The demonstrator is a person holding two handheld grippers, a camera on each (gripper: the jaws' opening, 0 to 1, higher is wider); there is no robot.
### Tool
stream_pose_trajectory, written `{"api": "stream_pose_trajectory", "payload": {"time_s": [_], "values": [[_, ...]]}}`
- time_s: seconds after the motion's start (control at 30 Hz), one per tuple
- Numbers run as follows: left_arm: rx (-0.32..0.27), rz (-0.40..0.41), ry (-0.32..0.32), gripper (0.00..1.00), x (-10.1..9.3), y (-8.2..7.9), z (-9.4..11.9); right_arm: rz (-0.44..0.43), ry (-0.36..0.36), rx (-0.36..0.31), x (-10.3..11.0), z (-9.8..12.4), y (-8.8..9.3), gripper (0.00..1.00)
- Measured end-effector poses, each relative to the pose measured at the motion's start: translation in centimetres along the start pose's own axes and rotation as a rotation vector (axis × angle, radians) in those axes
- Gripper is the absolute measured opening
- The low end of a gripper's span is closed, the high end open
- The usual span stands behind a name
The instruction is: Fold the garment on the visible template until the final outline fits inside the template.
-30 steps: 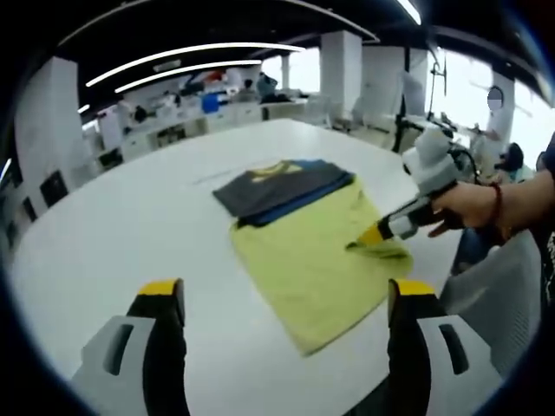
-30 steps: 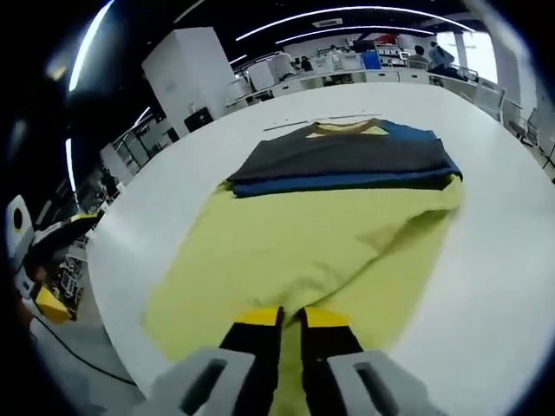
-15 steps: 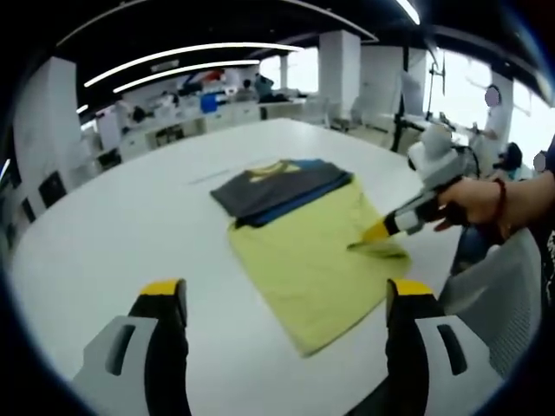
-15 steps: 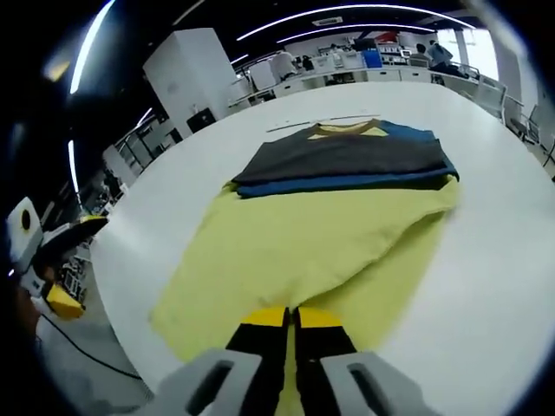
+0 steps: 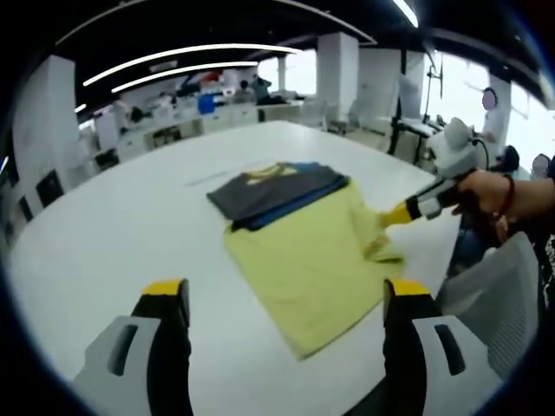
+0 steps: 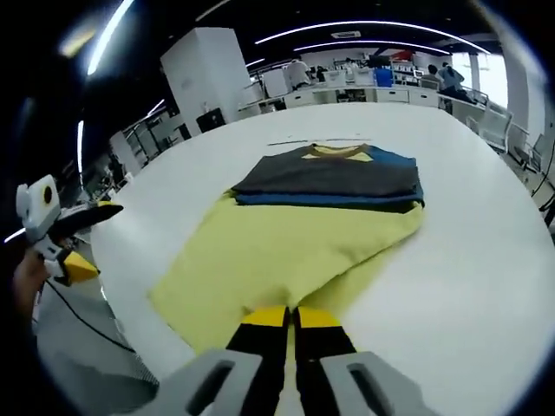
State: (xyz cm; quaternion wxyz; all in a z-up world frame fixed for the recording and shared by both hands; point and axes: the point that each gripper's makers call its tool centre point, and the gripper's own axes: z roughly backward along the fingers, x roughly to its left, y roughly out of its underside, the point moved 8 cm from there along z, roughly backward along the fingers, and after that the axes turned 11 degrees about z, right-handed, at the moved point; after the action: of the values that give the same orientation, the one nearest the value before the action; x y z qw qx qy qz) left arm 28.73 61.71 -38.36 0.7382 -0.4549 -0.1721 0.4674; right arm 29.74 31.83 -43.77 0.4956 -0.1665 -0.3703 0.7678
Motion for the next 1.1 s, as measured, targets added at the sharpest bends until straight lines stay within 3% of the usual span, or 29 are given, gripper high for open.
{"api": "stream_pose_trajectory", "payload": {"time_s": [0.3,0.87,1.1], "values": [[-0.003,0.028,0.017,0.85,0.1,0.2,0.2,0.051,0.016,0.011,-1.4,2.8,0.8,0.0],[0.022,0.009,0.014,0.81,-0.3,0.9,0.1,0.037,0.136,0.054,-4.7,7.3,3.4,0.0],[0.029,0.023,0.004,0.8,-0.2,1.2,0.2,0.018,0.168,0.077,-6.2,8.0,4.5,0.0]]}}
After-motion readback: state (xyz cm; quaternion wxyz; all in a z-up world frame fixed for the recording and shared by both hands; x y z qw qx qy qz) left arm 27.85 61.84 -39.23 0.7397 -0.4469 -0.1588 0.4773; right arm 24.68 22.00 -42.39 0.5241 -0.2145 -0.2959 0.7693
